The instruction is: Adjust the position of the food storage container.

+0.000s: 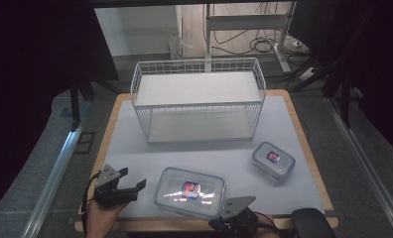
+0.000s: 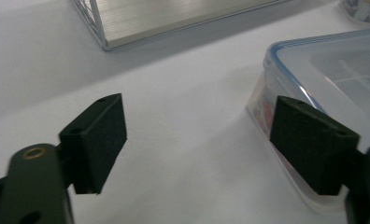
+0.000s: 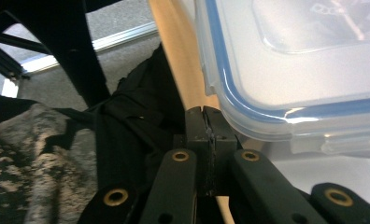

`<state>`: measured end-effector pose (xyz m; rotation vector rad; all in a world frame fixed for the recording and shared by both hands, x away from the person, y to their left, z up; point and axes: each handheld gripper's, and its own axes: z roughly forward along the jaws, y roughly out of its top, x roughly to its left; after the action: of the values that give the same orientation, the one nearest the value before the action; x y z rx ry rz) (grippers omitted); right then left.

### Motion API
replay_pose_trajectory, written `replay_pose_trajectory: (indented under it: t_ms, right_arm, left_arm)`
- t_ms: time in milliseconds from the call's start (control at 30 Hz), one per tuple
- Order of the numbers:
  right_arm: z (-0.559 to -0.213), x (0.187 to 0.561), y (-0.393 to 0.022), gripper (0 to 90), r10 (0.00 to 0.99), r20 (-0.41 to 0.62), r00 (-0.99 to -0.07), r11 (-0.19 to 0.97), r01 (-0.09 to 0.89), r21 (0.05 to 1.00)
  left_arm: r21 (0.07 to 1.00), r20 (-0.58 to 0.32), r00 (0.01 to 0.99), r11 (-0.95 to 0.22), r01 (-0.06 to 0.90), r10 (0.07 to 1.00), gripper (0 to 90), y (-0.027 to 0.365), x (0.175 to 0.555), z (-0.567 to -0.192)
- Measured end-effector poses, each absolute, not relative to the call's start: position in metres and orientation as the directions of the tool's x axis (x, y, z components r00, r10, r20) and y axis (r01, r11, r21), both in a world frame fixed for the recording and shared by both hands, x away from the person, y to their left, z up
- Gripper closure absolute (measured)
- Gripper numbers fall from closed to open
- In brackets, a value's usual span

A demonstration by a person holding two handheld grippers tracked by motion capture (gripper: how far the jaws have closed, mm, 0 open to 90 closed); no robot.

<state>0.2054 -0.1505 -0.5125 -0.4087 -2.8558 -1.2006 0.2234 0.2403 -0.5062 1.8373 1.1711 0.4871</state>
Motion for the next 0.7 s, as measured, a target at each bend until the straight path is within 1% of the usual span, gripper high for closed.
replay_pose_trajectory:
  t_ms: [67,100,133,167,267,300,333,367,433,533,633,700]
  right_arm:
    - [-0.512,0.21,-0.152,89.4,0.258,0.093,-0.962,0.672,0.248,0.698]
    - [-0.511,0.217,-0.154,89.4,0.271,0.105,-0.957,0.661,0.265,0.702]
    - [-0.511,0.217,-0.154,89.4,0.271,0.105,-0.957,0.661,0.265,0.702]
    - [-0.511,0.218,-0.155,89.4,0.278,0.104,-0.955,0.659,0.268,0.703]
    - [-0.51,0.224,-0.156,89.4,0.293,0.094,-0.952,0.655,0.271,0.705]
    - [-0.509,0.226,-0.157,89.4,0.301,0.086,-0.95,0.653,0.271,0.707]
    - [-0.509,0.226,-0.158,89.4,0.304,0.087,-0.949,0.652,0.273,0.707]
    - [-0.509,0.226,-0.158,89.4,0.304,0.087,-0.949,0.652,0.273,0.707]
    - [-0.509,0.227,-0.159,89.4,0.306,0.09,-0.948,0.649,0.276,0.709]
    - [-0.509,0.229,-0.16,89.4,0.307,0.092,-0.947,0.648,0.279,0.708]
    - [-0.509,0.23,-0.16,89.4,0.306,0.091,-0.948,0.649,0.278,0.709]
    - [-0.509,0.231,-0.161,89.4,0.312,0.09,-0.946,0.647,0.281,0.709]
  left_arm:
    - [0.827,-0.13,0.496,-0.182,0.531,0.858,27.4,0.241,0.221,-0.505]
    - [0.824,-0.129,0.504,-0.191,0.534,0.854,34.3,0.241,0.219,-0.506]
    - [0.819,-0.127,0.509,-0.199,0.538,0.851,34.3,0.24,0.217,-0.506]
    - [0.81,-0.126,0.521,-0.215,0.545,0.844,38.1,0.239,0.215,-0.506]
    - [0.786,-0.122,0.555,-0.261,0.56,0.823,55.6,0.233,0.213,-0.507]
    - [0.773,-0.127,0.566,-0.277,0.571,0.814,65.6,0.227,0.214,-0.508]
    - [0.773,-0.127,0.566,-0.277,0.571,0.814,69.2,0.227,0.214,-0.508]
    - [0.768,-0.133,0.574,-0.282,0.575,0.808,69.2,0.223,0.215,-0.509]
    - [0.749,-0.136,0.576,-0.297,0.592,0.806,77.6,0.212,0.218,-0.513]
    - [0.732,-0.134,0.587,-0.319,0.602,0.799,86.1,0.201,0.222,-0.516]
    - [0.727,-0.166,0.605,-0.318,0.609,0.779,89.5,0.193,0.227,-0.516]
    - [0.708,-0.15,0.601,-0.339,0.62,0.785,89.7,0.188,0.232,-0.517]
